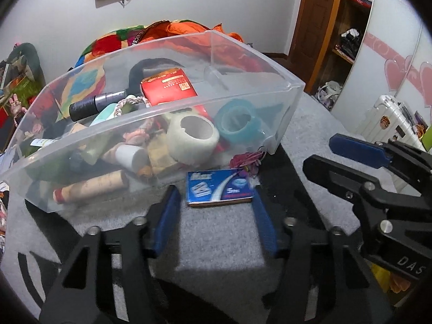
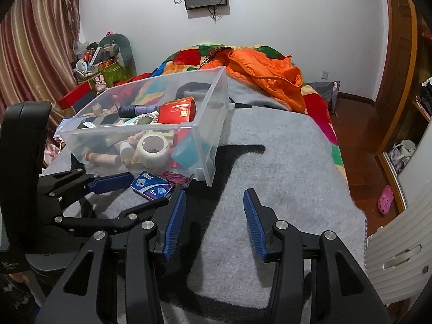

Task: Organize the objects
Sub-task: 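Move left tool to blue Max blade pack while right tool withdraws, then grasp Max blade pack with left tool while right tool grasps pink keychain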

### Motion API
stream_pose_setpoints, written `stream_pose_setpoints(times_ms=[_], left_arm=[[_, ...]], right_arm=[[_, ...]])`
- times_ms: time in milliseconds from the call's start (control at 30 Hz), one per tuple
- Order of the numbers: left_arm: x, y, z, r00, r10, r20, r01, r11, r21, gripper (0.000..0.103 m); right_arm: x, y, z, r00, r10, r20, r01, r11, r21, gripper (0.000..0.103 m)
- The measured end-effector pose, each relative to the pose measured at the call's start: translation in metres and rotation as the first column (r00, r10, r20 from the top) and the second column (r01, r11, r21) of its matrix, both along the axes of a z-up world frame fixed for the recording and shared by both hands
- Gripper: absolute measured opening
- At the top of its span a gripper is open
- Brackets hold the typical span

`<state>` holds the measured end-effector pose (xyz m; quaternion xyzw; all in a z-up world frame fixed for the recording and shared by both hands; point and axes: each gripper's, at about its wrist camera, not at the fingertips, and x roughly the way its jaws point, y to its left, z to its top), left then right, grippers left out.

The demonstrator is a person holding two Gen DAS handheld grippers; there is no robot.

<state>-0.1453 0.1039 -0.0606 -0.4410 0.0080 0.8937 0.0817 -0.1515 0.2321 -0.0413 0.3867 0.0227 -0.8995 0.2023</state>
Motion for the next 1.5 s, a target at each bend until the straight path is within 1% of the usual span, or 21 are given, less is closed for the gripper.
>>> stream_pose_setpoints(times_ms=[100, 200, 300, 433, 533, 633, 700, 767, 800, 833, 867, 933, 967, 1000, 1167, 1267, 1500], left_arm=[[0.003, -0.008, 0.001, 1.000, 0.016, -0.007, -0.016, 1.000, 0.017, 0.047], [0.009, -0.014, 0.003, 1.000, 0.027, -0.016, -0.027, 1.000, 0.012, 0.047], [0.020, -0.027, 0.003, 0.998, 0.051, -0.030, -0.051, 0.999, -0.015, 0.047], [0.033, -0.045, 0.003, 0.997, 0.070, -0.036, -0.070, 0.998, -0.005, 0.048], [0.039, -0.057, 0.003, 0.995, 0.086, -0.040, -0.086, 0.996, -0.006, 0.048], [0.041, -0.063, 0.001, 0.996, 0.080, -0.041, -0.080, 0.997, 0.012, 0.048], [0.040, -0.062, 0.000, 0.996, 0.073, -0.043, -0.073, 0.997, 0.013, 0.053], [0.039, -0.060, -0.001, 0.997, 0.064, -0.050, -0.064, 0.998, 0.009, 0.055], [0.038, -0.058, -0.002, 0.996, 0.064, -0.056, -0.064, 0.998, 0.001, 0.056], [0.037, -0.057, -0.003, 0.996, 0.063, -0.064, -0.063, 0.998, -0.004, 0.056], [0.036, -0.056, -0.003, 0.996, 0.062, -0.067, -0.062, 0.998, -0.006, 0.056], [0.035, -0.055, -0.003, 0.996, 0.055, -0.075, -0.056, 0.998, -0.006, 0.052], [0.035, -0.055, -0.003, 0.996, 0.052, -0.076, -0.053, 0.999, -0.007, 0.047], [0.036, -0.055, -0.002, 0.996, 0.052, -0.078, -0.052, 0.999, -0.009, 0.047], [0.039, -0.060, 0.001, 0.996, 0.055, -0.075, -0.054, 0.998, 0.016, 0.047], [0.043, -0.062, 0.007, 0.994, 0.061, -0.087, -0.059, 0.998, 0.029, 0.047], [0.054, -0.068, 0.032, 0.986, 0.080, -0.146, -0.074, 0.996, 0.046, 0.047]], right_arm=[[-0.002, -0.007, -0.001, 1.000, 0.004, 0.007, -0.004, 1.000, -0.004, 0.041], [-0.006, -0.015, -0.004, 1.000, 0.011, 0.025, -0.011, 1.000, -0.018, 0.041], [-0.008, -0.024, -0.007, 0.999, 0.025, 0.039, -0.024, 0.999, -0.029, 0.041], [-0.014, -0.039, -0.014, 0.997, 0.040, 0.066, -0.038, 0.999, -0.030, 0.041], [-0.017, -0.049, -0.018, 0.997, 0.033, 0.072, -0.032, 0.999, -0.018, 0.041], [-0.022, -0.053, -0.022, 0.996, 0.015, 0.088, -0.013, 1.000, -0.016, 0.041], [-0.025, -0.055, -0.024, 0.996, -0.004, 0.091, 0.005, 1.000, -0.013, 0.039], [-0.027, -0.056, -0.026, 0.995, -0.018, 0.097, 0.019, 1.000, -0.011, 0.031], [-0.028, -0.057, -0.026, 0.995, -0.024, 0.097, 0.025, 1.000, -0.009, 0.030], [-0.028, -0.057, -0.027, 0.995, -0.032, 0.095, 0.033, 0.999, -0.009, 0.026], [-0.028, -0.057, -0.027, 0.995, -0.036, 0.094, 0.037, 0.999, -0.010, 0.024], [-0.028, -0.057, -0.026, 0.995, -0.039, 0.090, 0.041, 0.999, -0.015, 0.024], [-0.027, -0.057, -0.026, 0.995, -0.038, 0.087, 0.040, 0.999, -0.017, 0.024], [-0.026, -0.056, -0.026, 0.996, -0.036, 0.087, 0.038, 0.999, -0.019, 0.024], [-0.017, -0.055, -0.020, 0.998, -0.012, 0.069, 0.015, 0.999, -0.032, 0.024], [-0.008, -0.055, -0.015, 0.999, 0.002, 0.053, 0.000, 0.999, -0.037, 0.024], [0.006, -0.051, 0.007, 1.000, 0.018, 0.002, -0.018, 0.997, -0.072, 0.024]])
